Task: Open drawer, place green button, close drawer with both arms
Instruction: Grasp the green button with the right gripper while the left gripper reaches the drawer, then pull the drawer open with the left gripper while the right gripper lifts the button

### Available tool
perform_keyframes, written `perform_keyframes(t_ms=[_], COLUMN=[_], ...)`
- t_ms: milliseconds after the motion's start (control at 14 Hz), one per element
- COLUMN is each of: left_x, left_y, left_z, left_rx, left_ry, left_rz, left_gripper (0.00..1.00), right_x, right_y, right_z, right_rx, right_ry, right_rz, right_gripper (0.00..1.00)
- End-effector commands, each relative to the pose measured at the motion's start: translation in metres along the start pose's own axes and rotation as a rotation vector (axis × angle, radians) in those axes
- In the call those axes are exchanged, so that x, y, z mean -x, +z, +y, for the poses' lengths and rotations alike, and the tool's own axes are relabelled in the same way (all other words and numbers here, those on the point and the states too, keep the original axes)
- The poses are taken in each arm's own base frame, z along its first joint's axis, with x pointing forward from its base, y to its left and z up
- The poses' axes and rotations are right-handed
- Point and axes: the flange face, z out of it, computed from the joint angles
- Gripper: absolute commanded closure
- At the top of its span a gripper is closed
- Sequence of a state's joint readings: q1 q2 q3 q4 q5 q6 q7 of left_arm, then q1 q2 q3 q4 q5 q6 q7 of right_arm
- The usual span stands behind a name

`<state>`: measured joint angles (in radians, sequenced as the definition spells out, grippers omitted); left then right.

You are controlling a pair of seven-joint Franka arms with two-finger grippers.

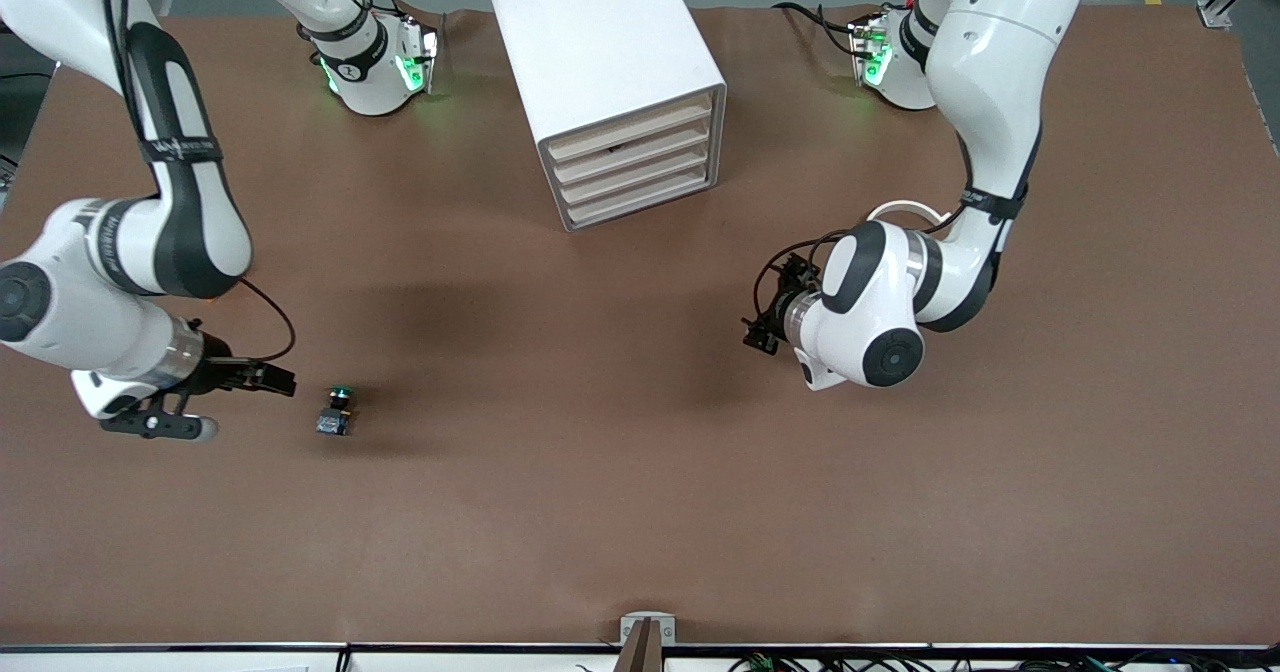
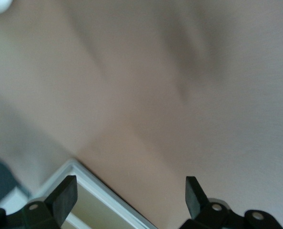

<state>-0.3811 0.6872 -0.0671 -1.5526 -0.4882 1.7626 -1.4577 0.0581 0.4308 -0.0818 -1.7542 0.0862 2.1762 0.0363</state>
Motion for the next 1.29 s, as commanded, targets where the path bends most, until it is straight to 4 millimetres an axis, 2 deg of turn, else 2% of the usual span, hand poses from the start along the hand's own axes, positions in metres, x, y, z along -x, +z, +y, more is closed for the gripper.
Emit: perform_keyframes(t_ms=[0, 214, 357, 500, 643, 786, 929, 1214], left_x=[-0.007, -0.005, 0.001, -0.005, -0.004, -0.004, 0.013, 0.024], left_y=[0.032, 0.066, 0.081, 0.103, 0.111, 0.119, 0.125, 0.135], left_z=[0.007, 0.001, -0.002, -0.004, -0.009, -0.011, -0.013, -0.017], left_rx=[-0.110, -0.267, -0.341, -0.450, -0.521, -0.565, -0.589, -0.659], left_ry=[-0.183, -0.323, -0.387, -0.525, -0.588, -0.644, -0.626, -0.674], left_rz=[-0.099, -0.177, -0.202, -0.224, -0.227, -0.224, -0.244, -0.260], left_gripper=[0.00, 0.00, 0.00, 0.00, 0.00, 0.00, 0.00, 0.00], right_x=[-0.005, -0.010, -0.011, -0.013, -0.014, -0.014, -0.013, -0.012], right_y=[0.039, 0.077, 0.093, 0.107, 0.121, 0.129, 0.131, 0.138], right_z=[-0.016, -0.015, -0.013, -0.009, -0.012, -0.013, -0.014, -0.021], right_rx=[0.003, 0.012, 0.015, 0.018, 0.020, 0.021, 0.021, 0.022], right_ry=[-0.010, -0.008, -0.004, 0.004, 0.002, 0.010, 0.019, 0.071], right_rz=[0.009, 0.025, 0.033, 0.051, 0.067, 0.064, 0.061, 0.057], right_gripper=[0.00, 0.00, 0.00, 0.00, 0.00, 0.00, 0.00, 0.00])
